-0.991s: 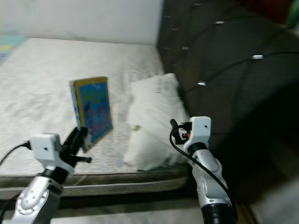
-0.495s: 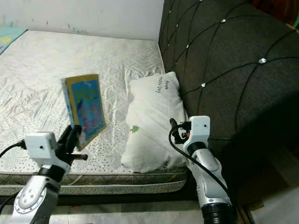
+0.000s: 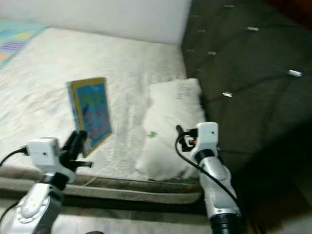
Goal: Clean up the room
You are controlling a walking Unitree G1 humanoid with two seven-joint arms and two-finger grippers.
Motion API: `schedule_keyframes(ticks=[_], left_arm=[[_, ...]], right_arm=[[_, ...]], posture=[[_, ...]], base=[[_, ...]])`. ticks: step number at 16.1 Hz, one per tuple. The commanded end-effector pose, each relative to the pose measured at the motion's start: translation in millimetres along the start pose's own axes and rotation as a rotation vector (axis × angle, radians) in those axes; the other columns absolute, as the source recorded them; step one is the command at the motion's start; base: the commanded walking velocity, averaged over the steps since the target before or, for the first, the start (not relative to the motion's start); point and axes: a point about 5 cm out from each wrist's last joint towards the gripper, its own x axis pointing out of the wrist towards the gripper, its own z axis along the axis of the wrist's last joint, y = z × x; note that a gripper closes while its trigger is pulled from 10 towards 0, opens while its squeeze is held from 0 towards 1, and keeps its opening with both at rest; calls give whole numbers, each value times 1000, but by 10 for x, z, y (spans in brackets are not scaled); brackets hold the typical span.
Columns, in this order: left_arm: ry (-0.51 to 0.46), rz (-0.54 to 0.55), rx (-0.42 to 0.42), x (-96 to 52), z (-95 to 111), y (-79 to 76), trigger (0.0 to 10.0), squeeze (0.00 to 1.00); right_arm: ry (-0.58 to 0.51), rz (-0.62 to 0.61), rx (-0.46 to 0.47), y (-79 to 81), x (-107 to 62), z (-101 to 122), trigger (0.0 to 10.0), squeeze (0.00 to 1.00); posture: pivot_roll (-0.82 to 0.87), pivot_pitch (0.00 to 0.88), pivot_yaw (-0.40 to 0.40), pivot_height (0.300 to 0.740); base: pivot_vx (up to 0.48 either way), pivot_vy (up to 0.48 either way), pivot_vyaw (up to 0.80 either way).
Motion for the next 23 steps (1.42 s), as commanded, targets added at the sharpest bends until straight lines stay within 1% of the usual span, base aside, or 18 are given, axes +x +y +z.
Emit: schedule_keyframes(ticks=[1,2,5,18,20,21,23], left_arm=[[-39,-46,-17,16,65,-87,10000,0],[-40,-63,-20,10,68,-103,10000,0],[-50,-86,-21,4,82,-118,10000,0],[-49,-104,-26,14,76,-125,10000,0],[-52,-64,-33,20,70,-109,10000,0],[-31,-25,-22,35,41,-75,10000,0],[-25,-17,-27,39,32,-60,10000,0]], right_arm=[[-12,-20,-10,-67,-16,33,10000,0],[-12,-20,-10,-68,-17,34,10000,0],[-10,-26,0,-77,-13,29,10000,0],[-14,-24,-1,-64,-2,27,10000,0],[-12,-25,-1,-71,-5,23,10000,0],[-9,-26,-1,-78,-8,15,10000,0],[-9,-26,-1,-76,-7,15,10000,0]], posture=[[28,78,-105,740],[26,79,-105,740],[28,79,-104,740],[26,75,-102,740],[26,75,-103,740],[26,75,-103,740],[26,75,-103,740]], base=[[0,0,800],[0,0,719],[0,0,0],[280,0,0],[0,0,0],[0,0,0],[0,0,0]])
